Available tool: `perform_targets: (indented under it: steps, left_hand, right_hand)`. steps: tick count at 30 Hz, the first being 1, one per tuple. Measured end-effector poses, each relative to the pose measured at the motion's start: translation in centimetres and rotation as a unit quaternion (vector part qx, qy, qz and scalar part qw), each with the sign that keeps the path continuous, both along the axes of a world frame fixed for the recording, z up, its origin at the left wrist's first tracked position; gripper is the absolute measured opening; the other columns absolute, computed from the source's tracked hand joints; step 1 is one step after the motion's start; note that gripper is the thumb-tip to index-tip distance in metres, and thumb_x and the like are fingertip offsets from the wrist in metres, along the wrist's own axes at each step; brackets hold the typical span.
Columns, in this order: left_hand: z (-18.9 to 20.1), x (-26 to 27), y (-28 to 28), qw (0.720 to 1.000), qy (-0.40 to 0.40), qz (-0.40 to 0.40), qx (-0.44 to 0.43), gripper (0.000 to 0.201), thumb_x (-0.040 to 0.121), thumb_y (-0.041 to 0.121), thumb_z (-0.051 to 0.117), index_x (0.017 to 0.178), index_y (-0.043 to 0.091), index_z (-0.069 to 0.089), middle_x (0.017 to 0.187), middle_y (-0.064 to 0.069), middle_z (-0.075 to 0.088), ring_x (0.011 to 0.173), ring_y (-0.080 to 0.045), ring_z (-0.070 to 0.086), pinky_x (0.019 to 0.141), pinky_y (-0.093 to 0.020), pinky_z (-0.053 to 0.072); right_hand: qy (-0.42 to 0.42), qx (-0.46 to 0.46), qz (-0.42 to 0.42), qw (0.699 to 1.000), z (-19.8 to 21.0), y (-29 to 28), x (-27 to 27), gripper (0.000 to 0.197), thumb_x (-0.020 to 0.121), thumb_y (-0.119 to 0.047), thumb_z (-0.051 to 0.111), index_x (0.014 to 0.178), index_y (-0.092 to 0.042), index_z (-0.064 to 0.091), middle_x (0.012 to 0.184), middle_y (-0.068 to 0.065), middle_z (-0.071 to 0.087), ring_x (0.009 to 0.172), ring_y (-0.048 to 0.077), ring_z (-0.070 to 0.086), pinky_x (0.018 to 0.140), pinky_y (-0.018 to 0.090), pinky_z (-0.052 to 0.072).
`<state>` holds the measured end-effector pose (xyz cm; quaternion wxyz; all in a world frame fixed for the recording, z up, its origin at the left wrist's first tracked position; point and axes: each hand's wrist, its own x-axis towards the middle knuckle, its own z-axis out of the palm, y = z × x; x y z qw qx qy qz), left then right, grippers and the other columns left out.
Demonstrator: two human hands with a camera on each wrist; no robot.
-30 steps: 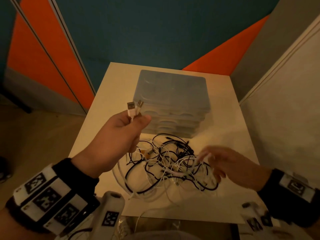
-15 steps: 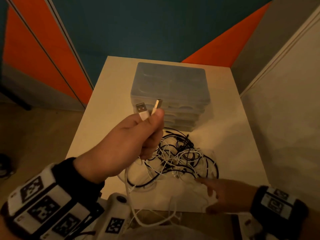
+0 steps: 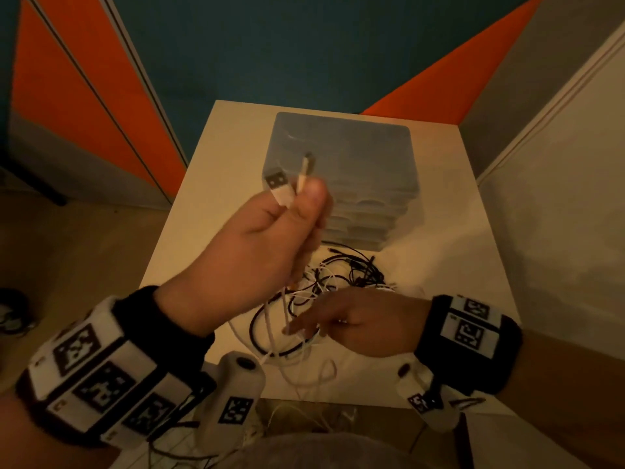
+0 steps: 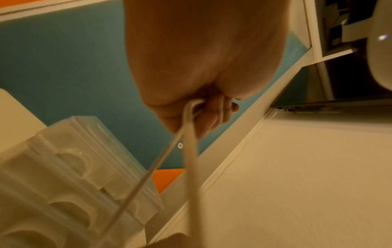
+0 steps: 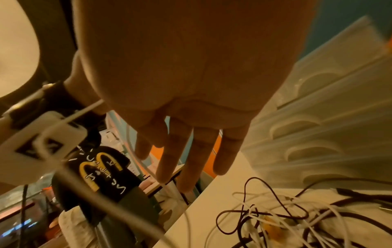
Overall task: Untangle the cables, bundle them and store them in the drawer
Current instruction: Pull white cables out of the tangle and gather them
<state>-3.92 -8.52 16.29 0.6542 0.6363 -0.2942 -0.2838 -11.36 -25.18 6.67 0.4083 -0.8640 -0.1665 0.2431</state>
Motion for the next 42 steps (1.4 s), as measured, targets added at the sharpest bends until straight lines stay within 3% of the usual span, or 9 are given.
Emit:
perform_targets:
  steps: [8,12,18,23,27,29,33,36,42]
  left_hand:
    - [-1.3,0.1,2.9,0.998,0.038,0.033,-0.026,0.026,0.089,0.038,0.054,0.07,0.021,0.046,0.054,0.006,0.031,0.043,-0.011,0.024,0.043,-0.022,0.028]
    - [-1.3,-0.1,3.8,0.998,0.048,0.027,-0.036,0.028,0.085,0.032,0.058,0.06,0.027,0.049,0.051,0.007,0.032,0.041,-0.012,0.025,0.044,-0.02,0.029]
    - [-1.6,0.2,5.1,0.997,0.034,0.066,-0.015,0.036,0.082,0.037,0.059,0.05,0.026,0.044,0.049,0.007,0.034,0.044,-0.015,0.028,0.047,-0.027,0.031]
    - [-2.2,0.7,5.8,0.996,0.009,0.094,0.006,0.041,0.086,0.046,0.051,0.05,0.029,0.045,0.05,0.009,0.037,0.047,-0.014,0.034,0.054,-0.032,0.034]
    - [-2.9,1.4,5.4,0.991,0.003,0.118,0.063,0.046,0.086,0.055,0.049,0.06,0.017,0.051,0.054,0.001,0.037,0.052,-0.017,0.035,0.056,-0.036,0.035]
    - [-3.5,1.7,4.6,0.985,0.023,0.147,0.083,0.046,0.09,0.057,0.054,0.068,0.018,0.06,0.057,-0.007,0.035,0.054,-0.022,0.032,0.058,-0.041,0.033]
    - [-4.2,2.2,2.3,0.977,0.024,0.18,0.11,0.034,0.092,0.052,0.047,0.091,0.029,0.072,0.057,-0.008,0.034,0.054,-0.021,0.033,0.06,-0.04,0.033]
    - [-4.1,2.4,0.4,0.976,0.006,0.19,0.11,0.026,0.097,0.04,0.048,0.101,0.025,0.07,0.044,0.016,0.045,0.046,-0.002,0.04,0.061,-0.03,0.037]
    - [-3.6,1.5,-2.1,0.983,-0.045,0.155,0.093,0.024,0.102,0.025,0.044,0.096,0.014,0.064,0.049,0.024,0.055,0.049,0.008,0.05,0.055,-0.013,0.038]
  right_hand:
    - [-0.012,-0.149,-0.058,0.987,-5.6,1.3,3.5,0.028,0.094,-0.027,0.045,0.113,-0.033,0.066,0.112,-0.006,0.067,0.094,0.008,0.06,0.082,0.025,0.048]
    - [-0.021,-0.242,0.074,0.967,-9.4,4.5,4.4,0.031,0.097,-0.029,0.041,0.122,-0.032,0.061,0.126,-0.003,0.058,0.114,0.018,0.055,0.087,0.033,0.044]
    - [-0.023,-0.369,0.189,0.91,-13.7,7.4,4.4,0.015,0.097,-0.027,0.051,0.106,-0.021,0.061,0.099,-0.001,0.043,0.09,0.024,0.056,0.071,0.036,0.046]
    - [-0.075,-0.181,-0.028,0.98,-10.7,4.7,4.4,0.02,0.098,-0.035,0.047,0.104,-0.024,0.062,0.106,-0.003,0.054,0.095,0.018,0.056,0.078,0.031,0.044]
    - [-0.145,-0.102,-0.227,0.958,-5.9,1.5,4.8,0.023,0.097,-0.043,0.042,0.091,-0.028,0.057,0.084,-0.007,0.063,0.081,0.015,0.058,0.073,0.037,0.05]
    - [-0.136,0.013,-0.3,0.944,-3.7,0.3,4.9,0.013,0.1,-0.031,0.048,0.091,-0.029,0.058,0.078,-0.009,0.061,0.074,0.009,0.057,0.07,0.026,0.049]
    - [-0.115,0.134,-0.336,0.925,0.0,-0.5,4.4,0.019,0.101,-0.014,0.046,0.093,-0.026,0.059,0.069,-0.004,0.053,0.059,0.004,0.05,0.062,0.015,0.044]
    - [-0.125,0.159,-0.315,0.928,1.5,-0.6,4.3,0.019,0.101,-0.013,0.045,0.094,-0.022,0.061,0.066,-0.001,0.051,0.056,0.006,0.05,0.059,0.021,0.045]
    - [-0.147,0.198,-0.292,0.924,2.4,-0.4,4.2,0.021,0.1,-0.019,0.043,0.091,-0.029,0.059,0.067,-0.005,0.057,0.059,0.008,0.054,0.06,0.024,0.047]
